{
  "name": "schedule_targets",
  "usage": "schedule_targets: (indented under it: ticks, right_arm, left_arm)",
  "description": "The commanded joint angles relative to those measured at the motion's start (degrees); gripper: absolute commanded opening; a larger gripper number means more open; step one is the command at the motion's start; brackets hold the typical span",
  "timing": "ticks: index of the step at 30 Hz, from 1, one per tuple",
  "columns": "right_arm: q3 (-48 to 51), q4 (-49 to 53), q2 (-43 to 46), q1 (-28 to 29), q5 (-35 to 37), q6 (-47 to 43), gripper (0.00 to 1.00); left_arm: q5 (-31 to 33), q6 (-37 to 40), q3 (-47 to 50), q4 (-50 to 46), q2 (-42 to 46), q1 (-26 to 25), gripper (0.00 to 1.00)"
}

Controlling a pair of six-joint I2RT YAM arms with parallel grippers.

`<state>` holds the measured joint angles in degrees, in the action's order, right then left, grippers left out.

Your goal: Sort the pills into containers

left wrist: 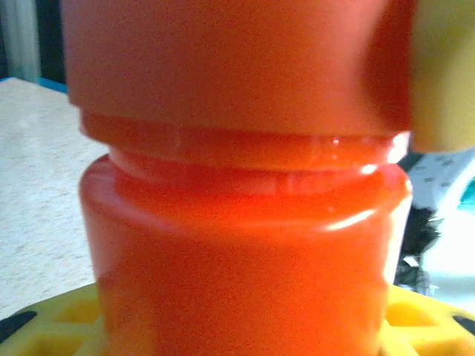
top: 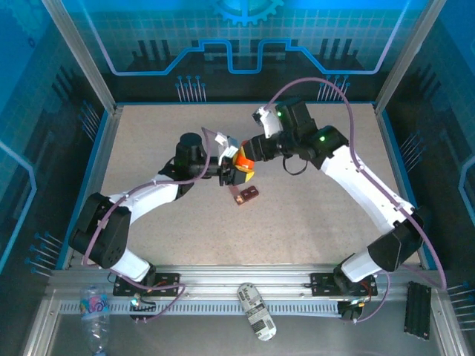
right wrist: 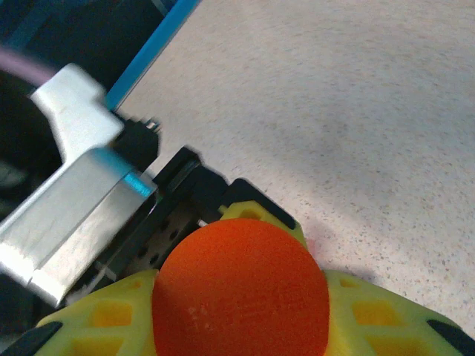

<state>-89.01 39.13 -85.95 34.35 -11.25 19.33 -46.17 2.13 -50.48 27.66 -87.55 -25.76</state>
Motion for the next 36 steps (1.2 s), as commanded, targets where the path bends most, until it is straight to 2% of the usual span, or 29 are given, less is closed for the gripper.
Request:
schedule_targets:
  ticks: [1,3,5,7,9,13,17,22,28,32,36]
  right_arm:
    - [6.2,-8.8,-1.9,3.3,6.7,12.0,0.33]
    - [6.1,-10.0,-3.0,2.9,5.7,12.8,0.33]
    - [4.7,-9.4,-3.4,2.0,3.8,11.6,0.39]
    - [3.8,-8.4,-1.9,0.5,1.0,9.3,0.6]
    - [4.5,-8.4,1.1,-1.5,-2.4,6.7,0.72]
    - [5.4,-5.5,8.1,-5.9,-12.8,-1.4,0.85]
    - [1.0,1.7,8.7,-8.9,-18.0,-9.2,0.87]
    - [-9.7,11.9,2.6,-9.0,-21.3,-17.4,0.87]
    - [-19.8,20.7,-5.0,-6.3,-20.0,-22.8,0.88]
    - [-21.6,21.9,-7.1,-4.9,-19.3,-23.5,0.87]
    - [-21.3,21.8,-7.7,-4.3,-19.6,-23.2,0.81]
  left_arm:
    - [11.5,3.8,-0.1,7.9,4.0,-3.8,0.0]
    - [12.3,3.3,0.6,9.5,3.6,-4.4,0.0]
    - [12.2,2.5,0.7,9.7,3.1,-4.3,0.0]
    - [11.3,2.2,1.1,9.6,2.8,-3.7,0.0]
    - [8.6,0.4,1.3,10.3,2.5,-2.2,0.0]
    - [1.2,-2.4,1.2,11.2,2.8,0.7,0.0]
    - [-7.1,-3.1,0.8,11.3,3.3,1.9,0.0]
    - [-16.1,-7.5,-1.7,10.7,2.0,2.2,0.0]
    - [-18.8,-9.3,-3.0,9.6,1.3,2.2,0.0]
    - [-18.9,-9.5,-3.2,9.6,1.3,2.2,0.0]
    - [-19.0,-9.5,-3.2,9.6,1.2,2.2,0.0]
